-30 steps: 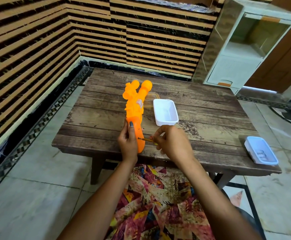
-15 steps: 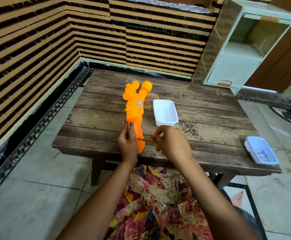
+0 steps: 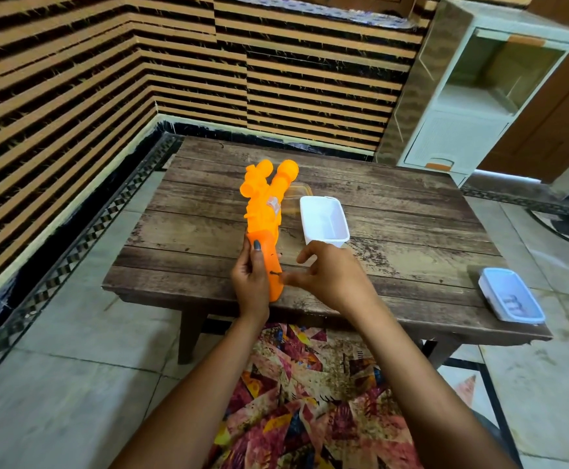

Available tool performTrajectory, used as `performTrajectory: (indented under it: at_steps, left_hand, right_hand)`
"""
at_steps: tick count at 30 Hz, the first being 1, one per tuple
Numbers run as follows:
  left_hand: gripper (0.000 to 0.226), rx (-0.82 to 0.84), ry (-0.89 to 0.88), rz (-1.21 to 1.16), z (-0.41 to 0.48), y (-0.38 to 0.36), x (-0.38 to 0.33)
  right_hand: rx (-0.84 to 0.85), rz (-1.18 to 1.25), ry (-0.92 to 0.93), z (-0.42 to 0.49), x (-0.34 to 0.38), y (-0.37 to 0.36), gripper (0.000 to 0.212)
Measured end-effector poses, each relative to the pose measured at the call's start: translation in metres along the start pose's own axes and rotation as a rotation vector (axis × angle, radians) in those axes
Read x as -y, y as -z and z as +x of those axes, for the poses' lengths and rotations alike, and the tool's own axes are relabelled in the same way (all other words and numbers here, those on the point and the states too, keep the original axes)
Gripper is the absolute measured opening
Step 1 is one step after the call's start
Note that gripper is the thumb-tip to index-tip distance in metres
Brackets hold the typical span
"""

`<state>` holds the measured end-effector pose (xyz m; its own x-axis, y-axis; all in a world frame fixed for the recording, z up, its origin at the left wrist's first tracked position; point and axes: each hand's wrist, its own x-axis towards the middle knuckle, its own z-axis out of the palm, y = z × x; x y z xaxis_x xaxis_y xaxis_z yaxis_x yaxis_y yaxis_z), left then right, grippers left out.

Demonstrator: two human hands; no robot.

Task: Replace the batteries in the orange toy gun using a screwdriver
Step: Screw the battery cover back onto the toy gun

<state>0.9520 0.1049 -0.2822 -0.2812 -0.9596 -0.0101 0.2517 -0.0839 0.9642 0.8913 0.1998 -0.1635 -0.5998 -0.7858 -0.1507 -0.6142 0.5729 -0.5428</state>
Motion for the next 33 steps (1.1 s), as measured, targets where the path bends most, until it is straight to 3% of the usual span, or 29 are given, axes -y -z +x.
performTrajectory:
  at_steps: [2, 5, 8, 11, 14, 18, 21, 25, 28, 33]
  left_hand:
    - [0.073, 0.010, -0.005, 0.015, 0.0001, -0.0006, 0.0016]
    - [0.072, -0.001, -0.009, 0.016, -0.0004, -0.0015, 0.0006]
    - [0.069, -0.007, 0.000, 0.000, 0.0001, -0.0014, -0.0026]
    - [0.069, -0.002, 0.004, 0.004, -0.0015, -0.0020, -0.0031]
    - [0.068, -0.015, 0.022, 0.010, -0.0017, -0.0007, -0.0044]
    - [0.070, -0.004, 0.007, 0.005, -0.0025, -0.0012, -0.0052]
    - [0.052, 0.018, 0.026, 0.010, -0.0003, -0.0016, -0.0043]
    - [0.040, 0.021, 0.022, -0.001, -0.0001, -0.0013, -0.0023]
    - [0.061, 0.004, 0.014, -0.012, -0.0019, -0.0009, -0.0068]
    - [0.045, 0.003, 0.016, -0.011, -0.0026, -0.0016, -0.0064]
  right_hand:
    - [0.005, 0.017, 0.026, -0.0029, -0.0016, 0.0009, 0.039]
    - [-0.151, -0.011, 0.050, -0.0036, -0.0025, -0.0020, 0.021]
    - [-0.172, -0.071, 0.050, -0.0017, -0.0010, -0.0051, 0.011]
    - [-0.116, -0.086, 0.055, -0.0009, 0.0007, -0.0048, 0.013]
    - [-0.001, -0.051, 0.057, -0.0028, 0.0025, -0.0026, 0.043]
    - [-0.144, -0.007, 0.081, -0.0037, -0.0020, -0.0018, 0.028]
    - [-0.188, -0.013, 0.077, -0.0037, -0.0019, -0.0032, 0.016]
    - [-0.104, -0.046, 0.069, -0.0028, -0.0001, -0.0030, 0.028]
    - [-0.038, -0.051, 0.101, -0.0047, -0.0002, -0.0024, 0.040]
    - [-0.217, -0.088, 0.080, -0.0086, 0.0008, -0.0032, 0.018]
